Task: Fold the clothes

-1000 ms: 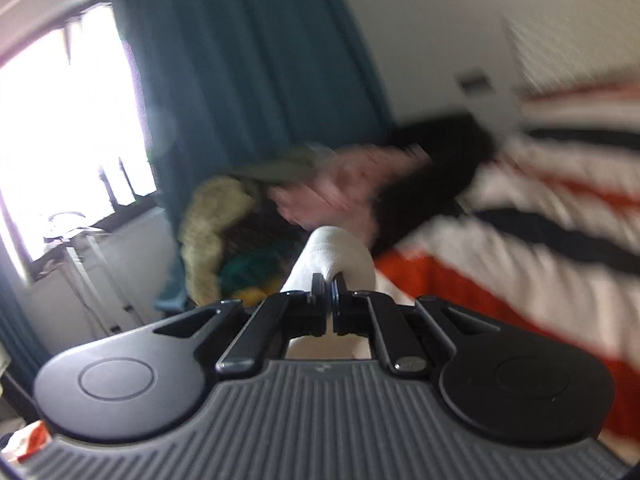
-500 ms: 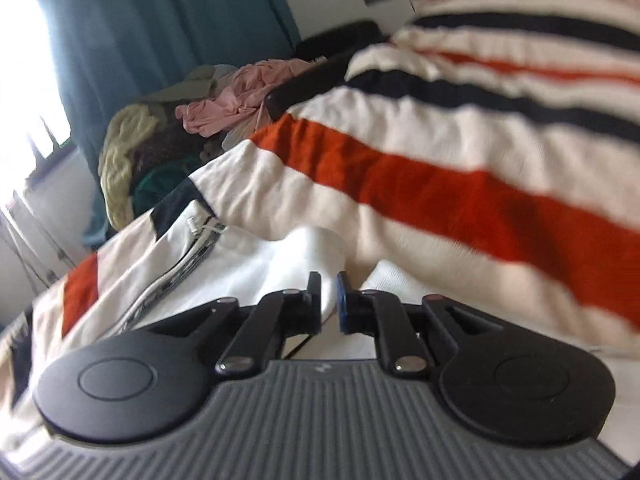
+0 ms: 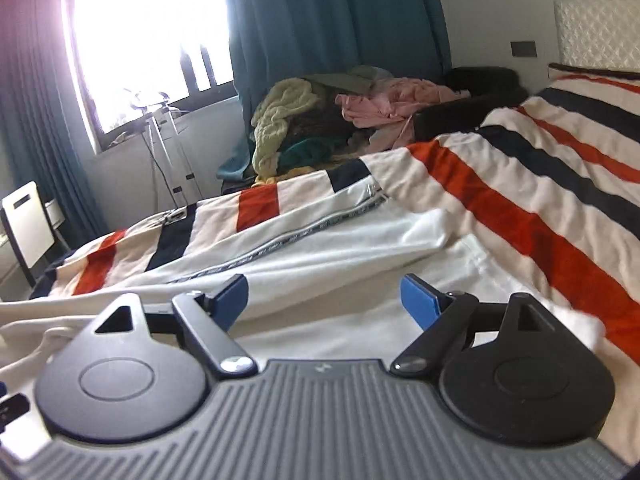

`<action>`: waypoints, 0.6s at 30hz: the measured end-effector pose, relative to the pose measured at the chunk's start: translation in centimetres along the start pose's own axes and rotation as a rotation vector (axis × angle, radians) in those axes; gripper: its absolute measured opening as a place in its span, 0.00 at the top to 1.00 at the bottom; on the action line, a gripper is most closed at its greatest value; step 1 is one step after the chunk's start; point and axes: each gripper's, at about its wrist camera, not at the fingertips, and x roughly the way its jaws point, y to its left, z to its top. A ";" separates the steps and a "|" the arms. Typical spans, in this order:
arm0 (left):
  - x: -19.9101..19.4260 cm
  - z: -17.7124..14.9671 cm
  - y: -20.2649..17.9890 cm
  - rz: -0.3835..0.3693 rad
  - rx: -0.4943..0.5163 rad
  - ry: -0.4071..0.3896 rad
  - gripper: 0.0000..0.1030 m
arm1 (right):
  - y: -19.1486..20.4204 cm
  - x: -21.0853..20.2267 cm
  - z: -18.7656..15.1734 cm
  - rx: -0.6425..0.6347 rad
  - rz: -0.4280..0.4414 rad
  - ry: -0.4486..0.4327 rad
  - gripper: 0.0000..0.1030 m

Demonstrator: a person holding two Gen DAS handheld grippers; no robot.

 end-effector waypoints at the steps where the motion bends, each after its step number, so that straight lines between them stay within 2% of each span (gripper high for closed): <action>1: -0.4 0.0 -0.1 0.005 0.005 -0.004 0.05 | -0.3 -0.1 0.0 0.017 -0.010 0.006 0.18; 5: -1.2 -0.1 0.0 0.031 0.012 -0.005 0.04 | -1.3 -0.7 0.0 0.073 -0.067 0.021 0.18; 9: -1.6 -0.1 0.3 0.058 0.006 -0.035 0.04 | -2.1 -0.4 -0.1 0.075 -0.123 0.026 0.18; 14: -1.6 -0.1 0.8 0.078 -0.015 -0.012 0.04 | -3.2 -0.5 -0.4 0.105 -0.133 0.040 0.18; 18: -1.5 -0.2 1.2 0.096 -0.029 0.003 0.04 | -4.1 0.1 -0.6 0.123 -0.179 0.068 0.18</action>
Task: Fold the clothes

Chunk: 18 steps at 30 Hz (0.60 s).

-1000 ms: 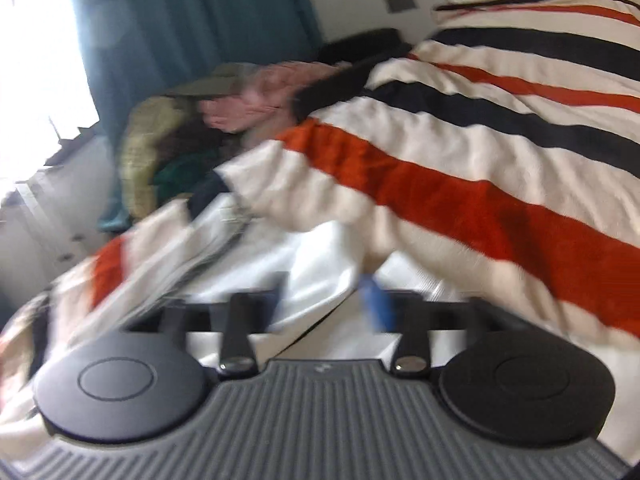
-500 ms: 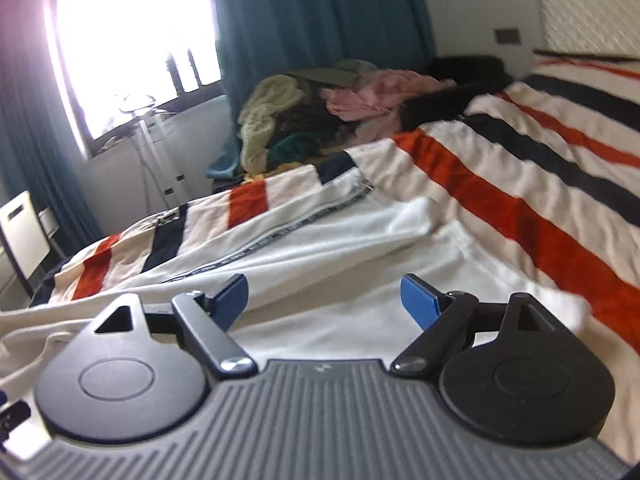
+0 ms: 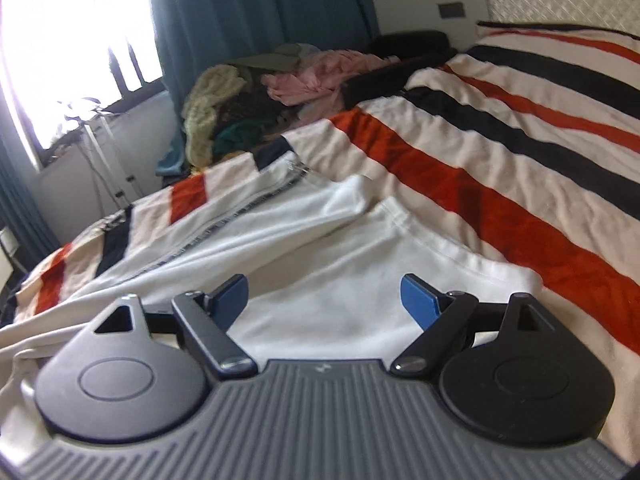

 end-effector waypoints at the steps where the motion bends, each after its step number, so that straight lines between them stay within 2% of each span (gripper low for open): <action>1: 0.0 0.0 0.0 0.005 0.000 0.002 0.04 | -0.2 0.2 0.0 0.002 -0.021 0.003 0.18; 4: 0.4 -0.1 0.4 0.016 -0.002 0.010 0.04 | -1.3 1.0 -0.1 0.035 -0.110 0.023 0.18; 7: 0.6 -0.1 0.6 0.023 -0.009 0.018 0.04 | -3.2 1.9 -0.2 0.139 -0.180 0.054 0.18; 11: 0.8 0.2 1.5 0.034 -0.056 0.040 0.04 | -8.0 2.9 -1.3 0.439 -0.245 0.114 0.18; 13: 1.0 0.7 2.1 0.056 -0.067 0.065 0.04 | -10.3 3.3 -2.4 0.616 -0.234 0.146 0.17; 15: 0.8 1.6 3.9 0.064 -0.108 0.089 0.04 | -12.1 3.8 -3.8 0.776 -0.178 0.177 0.17; 18: 0.1 2.9 8.4 0.127 -0.249 0.128 0.04 | -13.1 4.9 -4.8 0.871 -0.119 0.199 0.16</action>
